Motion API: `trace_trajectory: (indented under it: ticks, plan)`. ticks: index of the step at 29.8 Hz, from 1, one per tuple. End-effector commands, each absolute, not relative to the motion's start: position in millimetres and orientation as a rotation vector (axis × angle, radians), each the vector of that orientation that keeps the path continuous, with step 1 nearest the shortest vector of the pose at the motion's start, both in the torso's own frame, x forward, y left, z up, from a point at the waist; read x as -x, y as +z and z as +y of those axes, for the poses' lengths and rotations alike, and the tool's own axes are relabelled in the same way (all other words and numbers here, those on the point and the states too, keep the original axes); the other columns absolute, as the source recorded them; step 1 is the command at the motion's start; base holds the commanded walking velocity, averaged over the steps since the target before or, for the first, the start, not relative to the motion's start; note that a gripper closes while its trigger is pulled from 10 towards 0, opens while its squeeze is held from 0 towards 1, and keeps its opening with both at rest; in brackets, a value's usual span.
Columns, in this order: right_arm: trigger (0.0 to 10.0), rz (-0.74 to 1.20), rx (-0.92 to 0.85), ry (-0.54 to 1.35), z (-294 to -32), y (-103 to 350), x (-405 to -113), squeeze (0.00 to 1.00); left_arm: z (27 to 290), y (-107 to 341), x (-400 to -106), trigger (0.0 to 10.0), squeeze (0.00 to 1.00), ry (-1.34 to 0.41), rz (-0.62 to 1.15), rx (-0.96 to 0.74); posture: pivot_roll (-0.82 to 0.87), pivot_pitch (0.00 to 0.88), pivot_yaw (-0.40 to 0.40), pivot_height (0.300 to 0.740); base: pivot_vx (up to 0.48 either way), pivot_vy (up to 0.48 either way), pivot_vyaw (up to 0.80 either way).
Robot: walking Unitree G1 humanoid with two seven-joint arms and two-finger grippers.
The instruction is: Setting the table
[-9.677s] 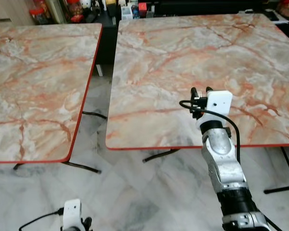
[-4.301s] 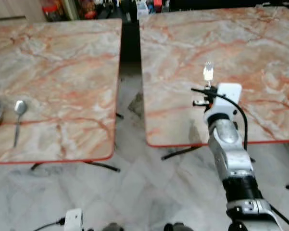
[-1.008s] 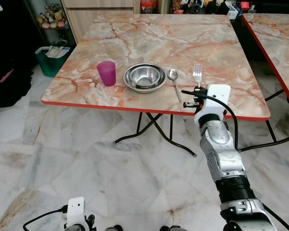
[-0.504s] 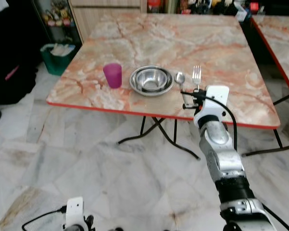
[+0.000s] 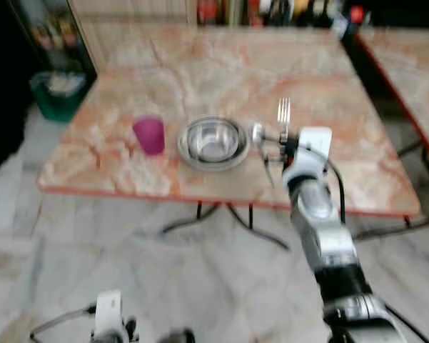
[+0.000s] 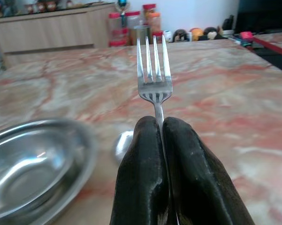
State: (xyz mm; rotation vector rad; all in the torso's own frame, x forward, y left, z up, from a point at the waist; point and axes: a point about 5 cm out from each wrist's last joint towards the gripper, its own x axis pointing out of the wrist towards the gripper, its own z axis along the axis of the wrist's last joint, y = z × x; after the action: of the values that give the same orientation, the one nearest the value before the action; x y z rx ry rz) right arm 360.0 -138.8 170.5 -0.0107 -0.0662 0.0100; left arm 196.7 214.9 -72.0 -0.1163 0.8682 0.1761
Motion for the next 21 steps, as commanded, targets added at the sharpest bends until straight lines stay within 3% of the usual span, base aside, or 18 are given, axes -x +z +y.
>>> trace_trajectory:
  ticks: [1,13,21]
  plan:
    - [10.0,-0.081,0.022,-0.001,-145,174,-360,0.00,210,-78,-189,10.0,0.00,0.173,0.903,0.125,-0.01,0.157,0.021,0.740,0.424,0.000,0.00]
    - [10.0,-0.023,0.052,-0.008,-147,161,-352,0.00,210,-78,-187,10.0,0.00,0.169,0.904,0.131,-0.01,0.151,0.019,0.740,0.389,0.000,0.00]
    - [10.0,0.065,0.083,-0.014,-154,142,-334,0.00,210,-78,-188,10.0,0.00,0.167,0.903,0.142,-0.02,0.165,0.020,0.740,0.000,0.000,0.00]
